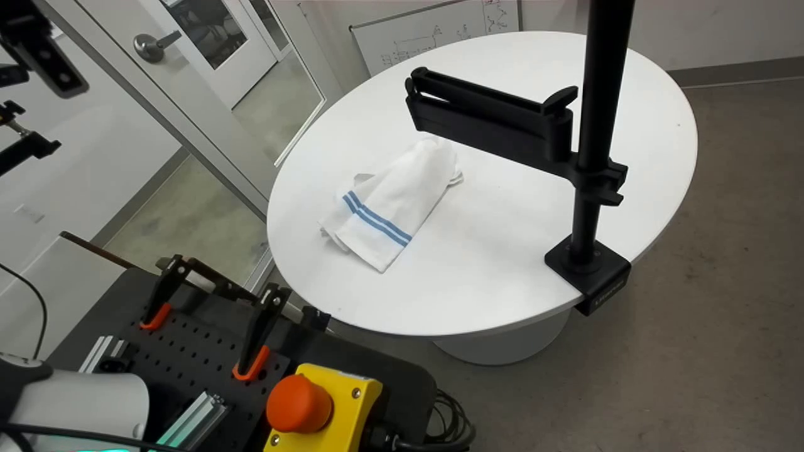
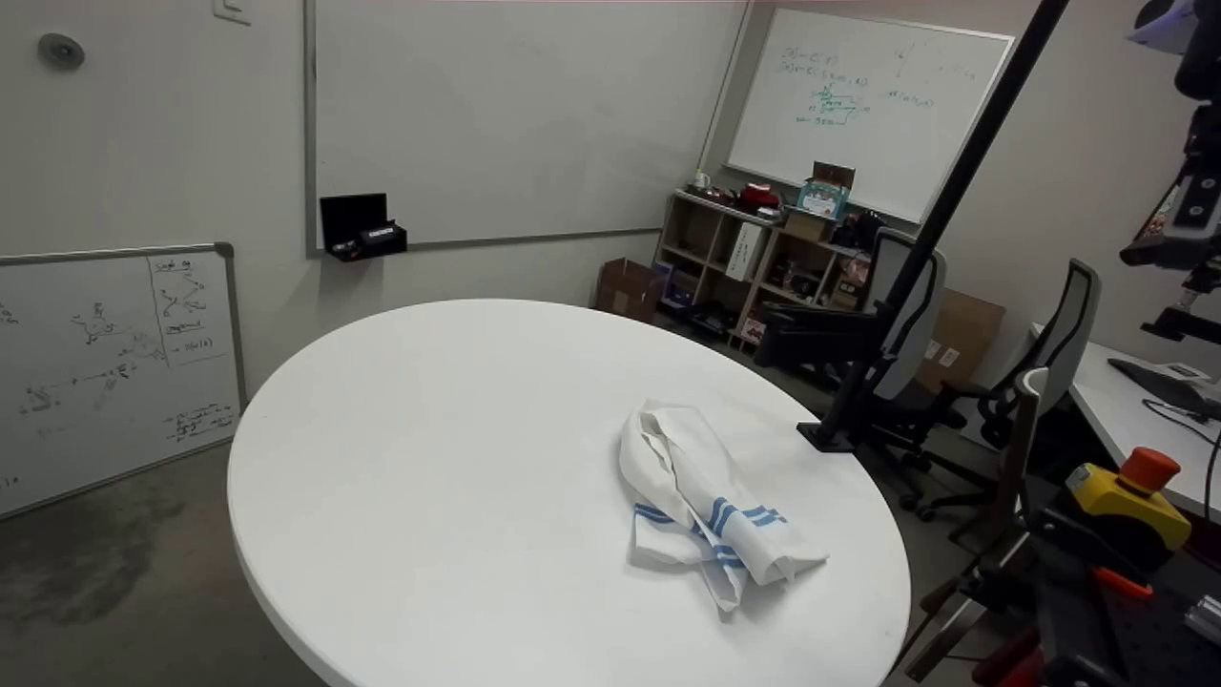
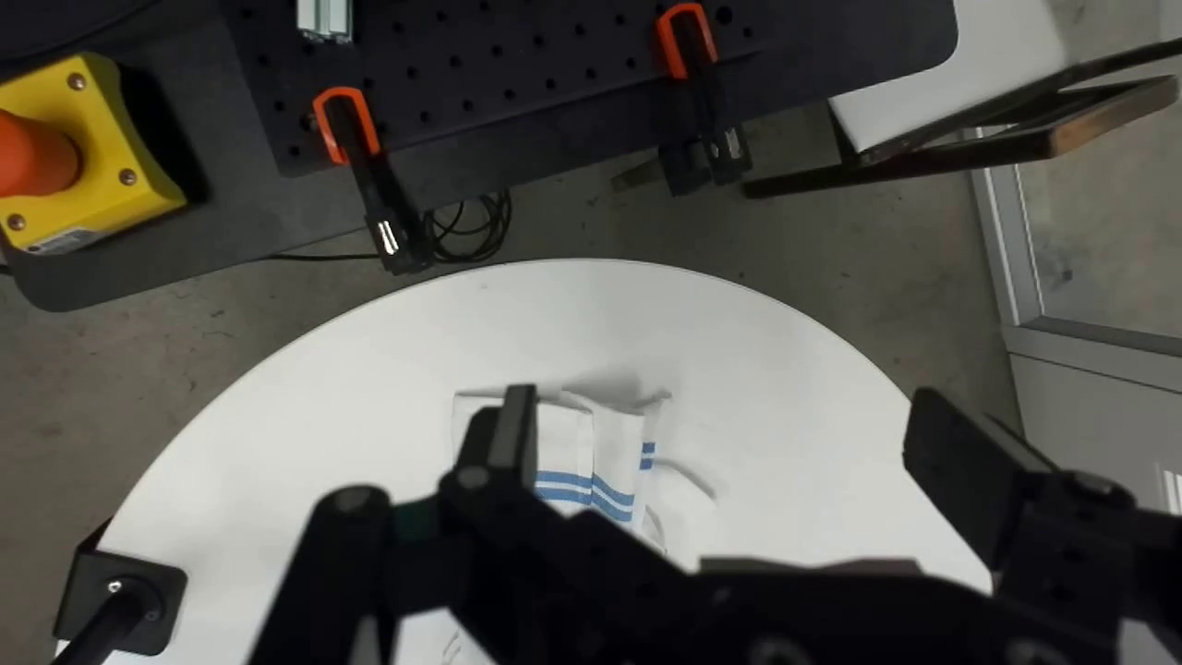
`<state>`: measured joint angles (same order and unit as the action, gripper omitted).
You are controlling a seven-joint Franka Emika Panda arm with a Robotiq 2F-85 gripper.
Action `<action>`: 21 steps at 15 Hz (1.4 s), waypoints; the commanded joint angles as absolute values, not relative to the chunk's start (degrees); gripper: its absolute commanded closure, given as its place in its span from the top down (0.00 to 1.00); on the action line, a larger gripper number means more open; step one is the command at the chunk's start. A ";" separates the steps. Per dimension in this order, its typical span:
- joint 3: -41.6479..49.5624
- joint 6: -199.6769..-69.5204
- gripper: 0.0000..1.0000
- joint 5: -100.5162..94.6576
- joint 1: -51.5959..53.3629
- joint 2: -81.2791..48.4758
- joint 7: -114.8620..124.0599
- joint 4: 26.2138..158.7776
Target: Get the towel from the table and put it on the black object
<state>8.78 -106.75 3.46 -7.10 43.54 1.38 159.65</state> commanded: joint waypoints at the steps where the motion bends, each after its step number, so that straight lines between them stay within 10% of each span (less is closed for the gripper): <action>1: 8.16 -106.64 1.00 3.87 -7.77 43.45 0.97 159.57; 12: 8.73 -112.64 1.00 3.23 -8.70 41.42 0.76 158.86; 21: 9.07 -142.41 1.00 3.59 -8.00 23.58 -1.25 158.59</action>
